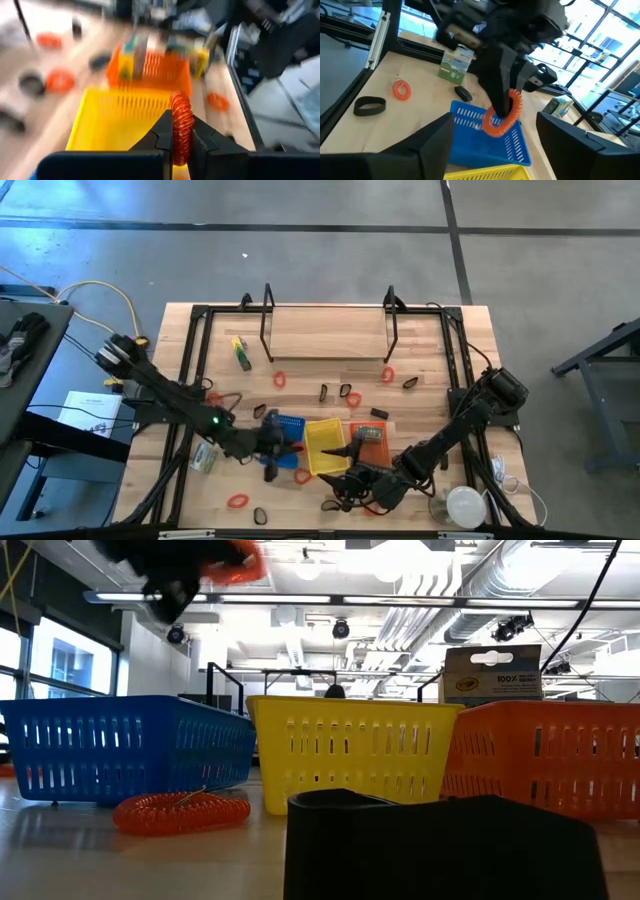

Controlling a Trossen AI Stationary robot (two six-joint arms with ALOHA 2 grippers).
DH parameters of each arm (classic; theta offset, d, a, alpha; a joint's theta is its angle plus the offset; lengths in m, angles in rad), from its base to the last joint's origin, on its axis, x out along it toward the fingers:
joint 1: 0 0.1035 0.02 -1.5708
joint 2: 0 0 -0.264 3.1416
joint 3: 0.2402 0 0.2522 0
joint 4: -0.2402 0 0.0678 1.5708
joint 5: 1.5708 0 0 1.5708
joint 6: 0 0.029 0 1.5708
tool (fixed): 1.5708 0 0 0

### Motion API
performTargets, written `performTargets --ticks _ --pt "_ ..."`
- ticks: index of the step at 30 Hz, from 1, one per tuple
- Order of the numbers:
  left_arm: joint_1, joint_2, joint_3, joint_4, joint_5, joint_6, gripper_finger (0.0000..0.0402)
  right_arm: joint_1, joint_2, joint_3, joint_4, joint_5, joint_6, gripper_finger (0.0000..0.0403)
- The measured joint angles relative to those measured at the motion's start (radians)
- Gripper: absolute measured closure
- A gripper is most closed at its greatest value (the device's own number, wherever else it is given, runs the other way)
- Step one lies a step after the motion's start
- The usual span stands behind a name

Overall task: Pick & Place Office Desk Supplies
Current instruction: Put the orange spring keychain into the blue basket

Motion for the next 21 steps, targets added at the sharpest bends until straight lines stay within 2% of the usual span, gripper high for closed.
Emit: performTargets --ticks 4,7,11,14,21 --pt "0.019 -0.083 0.000 -0.306 0.033 -0.087 0.0387 -0.014 0.000 0.000 0.000 -0.041 0.024 0.0135" --pt "0.036 -0.093 0.000 -0.417 0.067 -0.200 0.0387 -0.023 0.000 0.000 -0.001 -0.058 0.030 0.0137" --pt "0.066 -0.065 0.000 -0.436 0.164 -0.214 0.0387 -0.028 0.000 0.000 -0.001 -0.059 0.030 0.0137" --pt "0.080 -0.034 0.001 -0.438 0.168 -0.214 0.0378 -0.028 0.000 0.000 -0.003 -0.057 0.030 0.0137" --pt "0.108 0.021 0.000 -0.448 0.177 -0.215 0.0332 -0.028 0.000 0.000 -0.010 -0.057 0.031 0.0137"
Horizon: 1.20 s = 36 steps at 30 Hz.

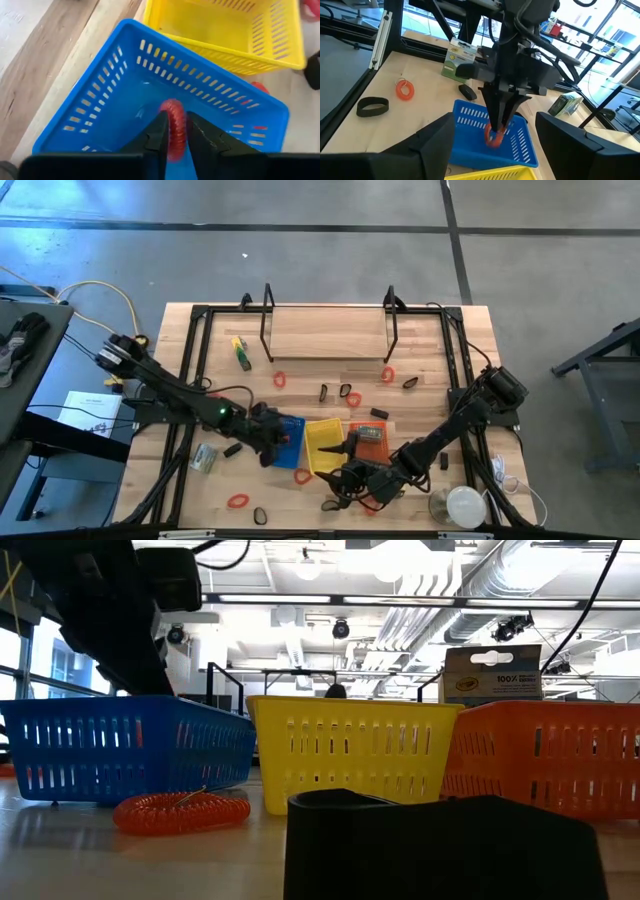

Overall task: Pick & Place Office Desk Supplies
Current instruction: Put the orange spring keychain into the blue basket, then put the black rubber band into the yellow basket

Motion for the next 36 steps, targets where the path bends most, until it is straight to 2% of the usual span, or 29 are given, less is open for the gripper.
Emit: performTargets --ticks 7,14,18,20,28,32,36 --pt "0.013 -0.006 0.000 0.004 0.001 0.001 0.0301 0.000 0.000 0.000 -0.014 0.000 0.004 0.0137" --pt "0.005 -0.116 0.000 -0.026 0.127 0.075 0.0294 0.000 0.000 0.000 -0.019 0.000 0.022 0.0137" --pt "-0.034 -0.176 0.000 -0.108 0.223 0.149 0.0293 0.000 0.000 0.000 -0.021 0.000 0.023 0.0137" --pt "-0.063 -0.192 0.000 -0.165 0.238 0.154 0.0293 0.000 0.000 0.000 -0.023 0.000 0.023 0.0137" --pt "-0.185 -0.196 0.000 -0.349 0.104 0.124 0.0293 0.000 0.000 0.000 -0.038 0.002 0.023 0.0137" --pt "-0.252 -0.196 0.000 -0.365 0.057 0.088 0.0293 0.000 0.000 0.000 -0.038 0.002 0.023 0.0137" --pt "-0.307 -0.196 0.000 -0.433 0.009 -0.040 0.0293 0.000 0.000 0.000 -0.038 0.002 0.023 0.0137"
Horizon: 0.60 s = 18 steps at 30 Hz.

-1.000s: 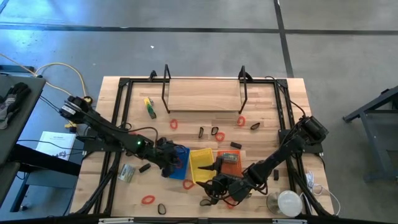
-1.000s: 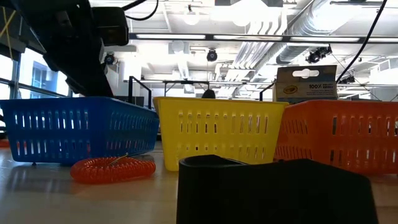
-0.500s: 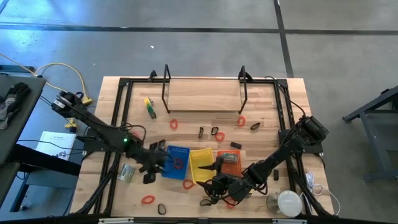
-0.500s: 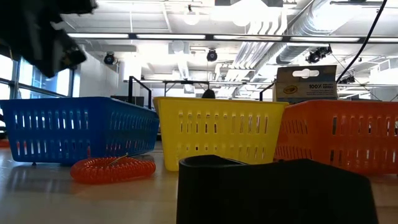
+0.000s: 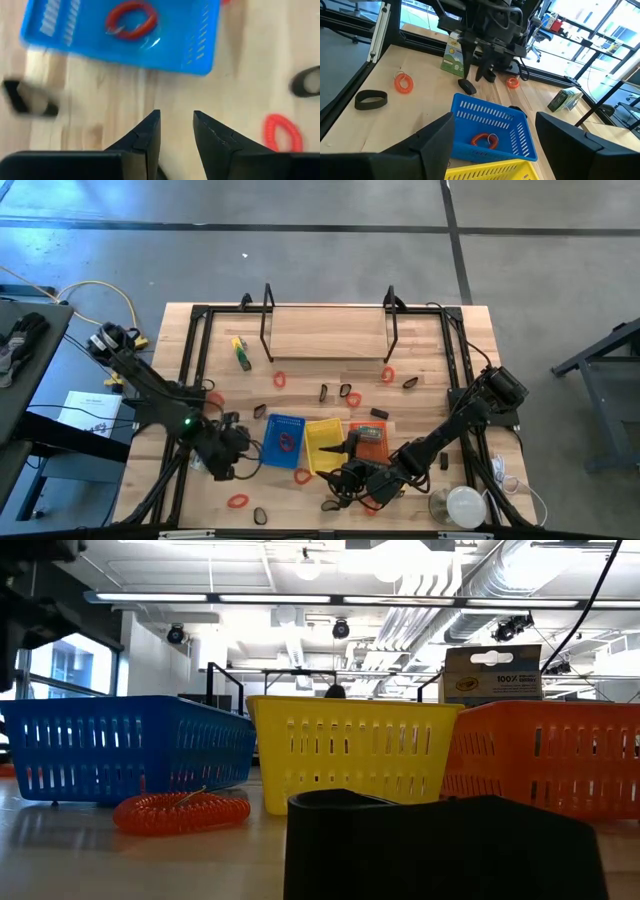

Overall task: Pick & Place Office Desk Supplies
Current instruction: Put the black rubber band into the yellow basket

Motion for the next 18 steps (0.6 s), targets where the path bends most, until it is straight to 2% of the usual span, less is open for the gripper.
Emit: performTargets --ticks 3,6,18 --pt "-0.023 0.003 0.000 -0.102 -0.017 -0.159 0.0293 0.000 0.000 0.000 0.000 0.000 0.000 0.0137" --pt "-0.036 0.026 0.000 -0.174 -0.022 -0.243 0.0293 0.000 0.000 0.000 0.000 0.000 0.000 0.0137" --pt "-0.043 0.157 0.000 -0.162 -0.021 -0.250 0.0293 -0.001 0.000 0.000 -0.005 0.000 0.000 0.0137"
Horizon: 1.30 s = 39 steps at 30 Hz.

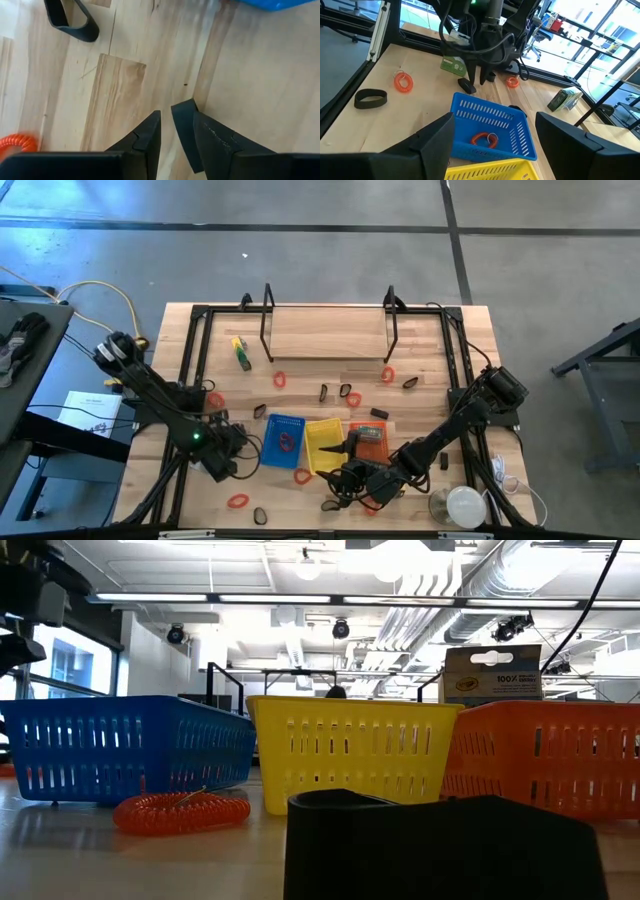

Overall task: Pick & Place Office Desk Supplies
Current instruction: Put the black rubber band into the yellow basket

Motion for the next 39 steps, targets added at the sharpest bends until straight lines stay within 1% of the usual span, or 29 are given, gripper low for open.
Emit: performTargets --ticks 8,19,27,30,36,39 --pt "-0.003 0.008 0.000 0.027 -0.010 0.000 0.0293 0.000 0.000 0.000 -0.003 0.000 0.000 0.0137" --pt "-0.007 0.008 0.000 0.037 0.041 0.009 0.0293 0.000 0.000 0.000 -0.003 -0.002 0.000 0.0137" --pt "-0.007 0.008 0.000 0.037 0.056 -0.058 0.0289 0.000 0.000 0.000 -0.003 -0.003 0.000 0.0137" --pt "-0.007 0.008 0.000 0.037 0.056 -0.076 0.0270 0.000 0.000 0.000 -0.003 -0.003 0.000 0.0137" --pt "-0.007 0.008 0.000 0.025 0.055 -0.097 0.0200 0.000 0.000 0.000 -0.003 -0.003 0.001 0.0137" --pt "-0.008 0.008 0.000 0.029 0.054 -0.073 0.0179 0.000 0.000 0.000 -0.003 -0.003 0.000 0.0137"
